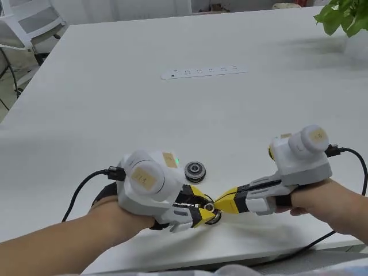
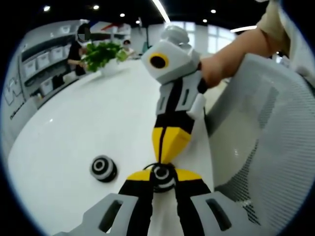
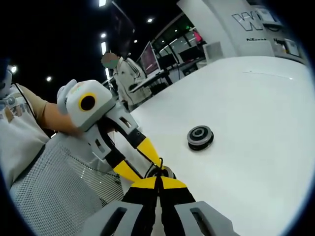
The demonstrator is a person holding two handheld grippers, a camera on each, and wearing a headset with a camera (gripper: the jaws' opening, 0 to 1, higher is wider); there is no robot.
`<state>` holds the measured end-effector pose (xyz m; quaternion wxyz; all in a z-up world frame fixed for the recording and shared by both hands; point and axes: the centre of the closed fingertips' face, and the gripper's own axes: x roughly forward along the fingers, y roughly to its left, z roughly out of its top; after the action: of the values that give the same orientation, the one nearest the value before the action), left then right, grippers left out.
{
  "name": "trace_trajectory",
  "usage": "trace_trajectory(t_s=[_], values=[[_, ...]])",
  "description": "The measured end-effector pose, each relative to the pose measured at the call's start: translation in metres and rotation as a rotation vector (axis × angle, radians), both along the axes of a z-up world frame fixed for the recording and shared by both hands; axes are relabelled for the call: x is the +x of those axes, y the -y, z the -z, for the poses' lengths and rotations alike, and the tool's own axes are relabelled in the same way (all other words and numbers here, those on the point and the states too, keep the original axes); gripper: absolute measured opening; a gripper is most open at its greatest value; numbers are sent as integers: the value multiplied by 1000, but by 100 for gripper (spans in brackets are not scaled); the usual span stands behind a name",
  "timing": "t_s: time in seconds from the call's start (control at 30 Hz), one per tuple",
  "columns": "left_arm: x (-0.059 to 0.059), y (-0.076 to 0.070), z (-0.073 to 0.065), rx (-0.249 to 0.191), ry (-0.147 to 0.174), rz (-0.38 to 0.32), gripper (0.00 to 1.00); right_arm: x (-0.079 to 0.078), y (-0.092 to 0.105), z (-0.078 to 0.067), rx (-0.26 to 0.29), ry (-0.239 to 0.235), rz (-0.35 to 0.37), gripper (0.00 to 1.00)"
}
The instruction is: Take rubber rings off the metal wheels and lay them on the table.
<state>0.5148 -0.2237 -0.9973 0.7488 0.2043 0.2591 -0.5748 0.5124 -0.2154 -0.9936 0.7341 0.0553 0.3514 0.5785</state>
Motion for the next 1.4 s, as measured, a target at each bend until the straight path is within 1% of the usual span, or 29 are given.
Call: trace_trajectory(t_s=[0.17,0.27,0.3,0.4,0.53,0.63,0.83,1.03,1.17,1.4], values=[[-2,-1,-5,-8,-7,6,20,3,2,-1,8,2,6,0],[-3,-3,-9,-6,-2,11,22,4,2,-2,11,5,4,0],[-4,-4,-11,-10,-8,12,23,4,2,-2,12,5,4,0],[-3,-6,-16,-16,-3,11,24,5,2,-3,13,9,0,0],[-5,-9,-26,-38,-9,1,27,6,2,-5,18,13,-1,0],[-6,-12,-31,-49,-6,-4,28,6,2,-7,21,16,-1,0],[-7,-20,-43,-77,-3,-27,32,6,1,-11,21,27,-10,0],[-7,-31,-55,-106,-3,-54,36,6,-1,-18,21,34,-17,0],[-10,-39,-60,-112,-1,-64,37,7,-4,-24,23,41,-19,0],[-10,-51,-67,-133,3,-93,41,8,-9,-31,19,50,-31,0]])
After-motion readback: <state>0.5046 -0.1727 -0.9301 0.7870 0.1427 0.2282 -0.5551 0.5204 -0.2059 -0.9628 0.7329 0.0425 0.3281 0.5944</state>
